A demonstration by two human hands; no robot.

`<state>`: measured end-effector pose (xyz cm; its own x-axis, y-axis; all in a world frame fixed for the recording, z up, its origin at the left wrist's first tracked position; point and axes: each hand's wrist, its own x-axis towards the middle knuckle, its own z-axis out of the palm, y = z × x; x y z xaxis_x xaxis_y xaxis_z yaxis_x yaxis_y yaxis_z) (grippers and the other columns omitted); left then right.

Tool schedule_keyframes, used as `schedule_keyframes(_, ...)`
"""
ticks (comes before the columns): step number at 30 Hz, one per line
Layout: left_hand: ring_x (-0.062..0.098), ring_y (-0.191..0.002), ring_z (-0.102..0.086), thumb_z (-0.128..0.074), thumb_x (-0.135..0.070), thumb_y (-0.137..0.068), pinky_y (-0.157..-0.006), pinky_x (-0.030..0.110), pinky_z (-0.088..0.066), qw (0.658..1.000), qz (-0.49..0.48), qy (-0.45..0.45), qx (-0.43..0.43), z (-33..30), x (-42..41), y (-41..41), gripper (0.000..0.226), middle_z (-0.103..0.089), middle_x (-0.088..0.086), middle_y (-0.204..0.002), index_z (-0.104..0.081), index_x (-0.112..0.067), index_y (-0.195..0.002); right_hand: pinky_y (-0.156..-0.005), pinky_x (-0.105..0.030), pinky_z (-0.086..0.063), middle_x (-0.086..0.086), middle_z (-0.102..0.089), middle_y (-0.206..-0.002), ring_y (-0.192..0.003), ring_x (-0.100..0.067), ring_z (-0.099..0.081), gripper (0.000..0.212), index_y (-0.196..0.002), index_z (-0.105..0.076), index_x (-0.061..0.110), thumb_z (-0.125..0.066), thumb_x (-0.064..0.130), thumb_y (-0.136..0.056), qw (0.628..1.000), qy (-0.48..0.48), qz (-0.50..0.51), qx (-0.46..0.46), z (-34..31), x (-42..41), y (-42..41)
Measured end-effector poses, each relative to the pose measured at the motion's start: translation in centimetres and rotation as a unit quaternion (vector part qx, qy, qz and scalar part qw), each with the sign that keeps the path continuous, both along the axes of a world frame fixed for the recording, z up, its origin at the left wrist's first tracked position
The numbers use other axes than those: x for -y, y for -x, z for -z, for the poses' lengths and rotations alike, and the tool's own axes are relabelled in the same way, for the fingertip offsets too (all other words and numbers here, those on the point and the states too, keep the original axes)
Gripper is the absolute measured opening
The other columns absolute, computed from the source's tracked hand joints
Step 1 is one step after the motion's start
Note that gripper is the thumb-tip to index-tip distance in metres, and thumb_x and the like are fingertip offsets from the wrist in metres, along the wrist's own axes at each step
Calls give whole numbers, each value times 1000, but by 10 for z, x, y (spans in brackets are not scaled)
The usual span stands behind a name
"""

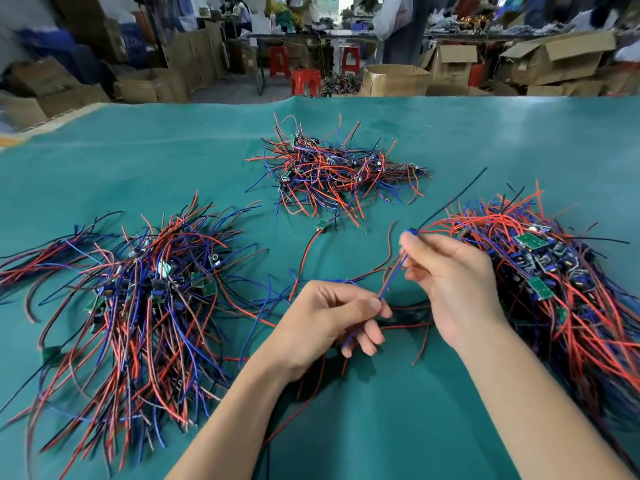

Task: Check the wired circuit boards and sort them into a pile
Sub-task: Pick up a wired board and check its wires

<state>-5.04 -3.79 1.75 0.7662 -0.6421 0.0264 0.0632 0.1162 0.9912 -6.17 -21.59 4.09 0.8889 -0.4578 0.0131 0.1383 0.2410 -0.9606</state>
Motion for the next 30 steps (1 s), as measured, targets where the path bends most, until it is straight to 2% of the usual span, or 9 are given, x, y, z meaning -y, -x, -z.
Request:
schedule_keyframes(6,9,-51,-62,-59,-13,-96,-39,17,-31,998,30,-53,26,-5,-2,3,18,-71,3,-66,-75,-14,-86,-59,-18,-44,-3,-64,-69,-61,-10,-56,11,-81,-67,6,-72,8,-90,995,-76,64,27,-20,7,-5)
schedule_keyframes(12,7,-50,-59,-58,-6,-93,-39,20,-30,992,33,-110,57,-5,0,5,20,-70,5,-69,-73,-9,-81,-57,-19,-43,-3,-66,-72,-65,-12,-57,8,-84,-71,8,-71,9,-91,988,3,33,152,-78,-24,7)
schedule_keyframes(15,2,-46,-56,-61,-1,-90,-37,18,-34,990,15,-128,64,-6,1,6,25,-69,-2,-65,-71,-19,-76,-49,-19,-44,-3,-68,-65,-58,-12,-59,13,-76,-75,12,-76,12,-88,983,74,-81,147,-104,-81,3)
schedule_keyframes(18,0,-71,-70,-60,1,-86,-66,19,-56,987,-35,-148,54,1,-5,5,21,-74,0,-96,-64,-15,-100,-46,-32,-51,-13,-70,-64,-54,-24,-62,29,-65,-72,7,-79,24,-87,963,170,-175,113,-109,-151,-13)
schedule_keyframes(21,33,-110,-63,-58,-8,-76,-98,43,-50,985,-24,-151,85,3,-6,6,42,-64,27,-122,-61,13,-112,-54,-40,-51,-11,-57,-51,-56,-32,-58,58,-59,-67,1,-76,52,-84,896,407,-163,68,-99,-193,-45)
schedule_keyframes(23,17,-82,-65,-52,0,-86,-73,26,-51,982,-39,-164,89,3,-6,4,18,-69,12,-88,-68,-8,-86,-57,-34,-45,-6,-59,-58,-64,-29,-60,63,-62,-63,4,-69,63,-84,847,513,-139,-7,-87,-190,-73)
schedule_keyframes(26,-3,-40,-49,-51,1,-82,-42,12,-34,989,-17,-127,79,-3,0,6,40,-58,-12,-48,-63,-27,-55,-70,-34,-42,-11,-68,-102,-94,-34,-65,29,-94,-68,15,-68,43,-88,758,642,-61,-97,-62,-150,-112)
schedule_keyframes(28,-1,-37,-47,-56,1,-87,-38,12,-32,989,-6,-122,88,-3,3,4,29,-60,-11,-49,-67,-19,-68,-80,-38,-49,-11,-63,-124,-114,-36,-63,30,-116,-64,17,-68,26,-88,691,704,-49,-158,-39,-117,-125)
schedule_keyframes(30,1,-42,-49,-54,3,-93,-38,15,-33,991,-8,-115,69,-1,4,0,16,-63,-8,-57,-67,1,-84,-87,-40,-50,-9,-58,-130,-124,-36,-57,34,-122,-62,17,-66,23,-89,674,707,-69,-201,-15,-93,-131)
